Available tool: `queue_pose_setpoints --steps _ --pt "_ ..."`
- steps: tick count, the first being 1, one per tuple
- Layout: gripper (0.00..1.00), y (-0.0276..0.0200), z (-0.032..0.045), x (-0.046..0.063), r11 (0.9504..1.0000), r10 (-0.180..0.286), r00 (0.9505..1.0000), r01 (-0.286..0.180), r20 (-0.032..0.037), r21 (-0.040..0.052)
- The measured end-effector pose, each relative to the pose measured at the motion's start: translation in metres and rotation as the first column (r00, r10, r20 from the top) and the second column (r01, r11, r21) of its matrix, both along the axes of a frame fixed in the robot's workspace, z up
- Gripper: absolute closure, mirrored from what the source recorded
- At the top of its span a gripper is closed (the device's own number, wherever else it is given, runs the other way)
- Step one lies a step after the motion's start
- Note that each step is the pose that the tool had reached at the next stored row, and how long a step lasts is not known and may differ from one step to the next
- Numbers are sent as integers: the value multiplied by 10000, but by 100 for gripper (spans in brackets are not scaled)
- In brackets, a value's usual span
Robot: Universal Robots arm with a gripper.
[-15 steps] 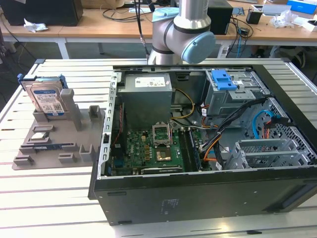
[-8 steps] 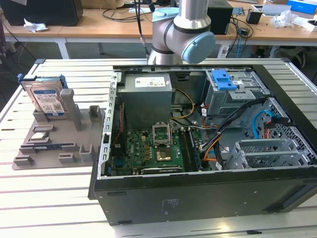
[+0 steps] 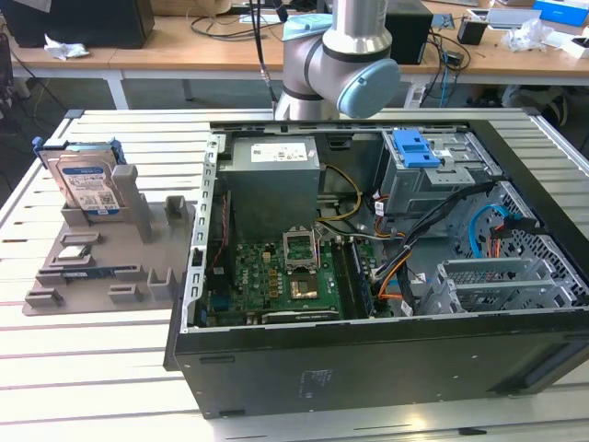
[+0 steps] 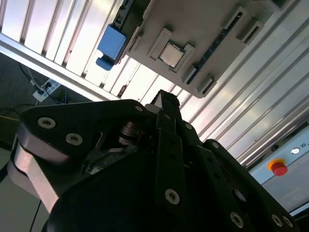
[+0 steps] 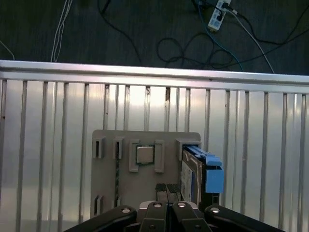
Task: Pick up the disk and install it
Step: 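Pick up the disk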
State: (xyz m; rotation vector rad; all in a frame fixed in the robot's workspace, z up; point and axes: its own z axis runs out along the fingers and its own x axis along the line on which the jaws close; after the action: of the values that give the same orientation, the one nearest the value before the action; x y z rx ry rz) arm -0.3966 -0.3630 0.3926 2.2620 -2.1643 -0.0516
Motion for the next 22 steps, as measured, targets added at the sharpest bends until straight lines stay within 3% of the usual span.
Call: queue_pose_setpoints --steps 5,10,11,12,15,18,22 --pt "89 0 0 0 10000 -7 10000 7 0 0" --pt "58 0 0 0 10000 -13 10000 13 0 0" --pt "58 0 0 0 10000 -15 10000 15 0 0" --pt "46 0 0 0 10000 -16 10000 16 0 0" --pt "46 0 0 0 10000 -42 10000 42 0 -3" --pt "46 3 -5 1 9989 -460 9989 460 0 -4" --pt "46 74 -15 6 9989 -463 9989 463 0 -4"
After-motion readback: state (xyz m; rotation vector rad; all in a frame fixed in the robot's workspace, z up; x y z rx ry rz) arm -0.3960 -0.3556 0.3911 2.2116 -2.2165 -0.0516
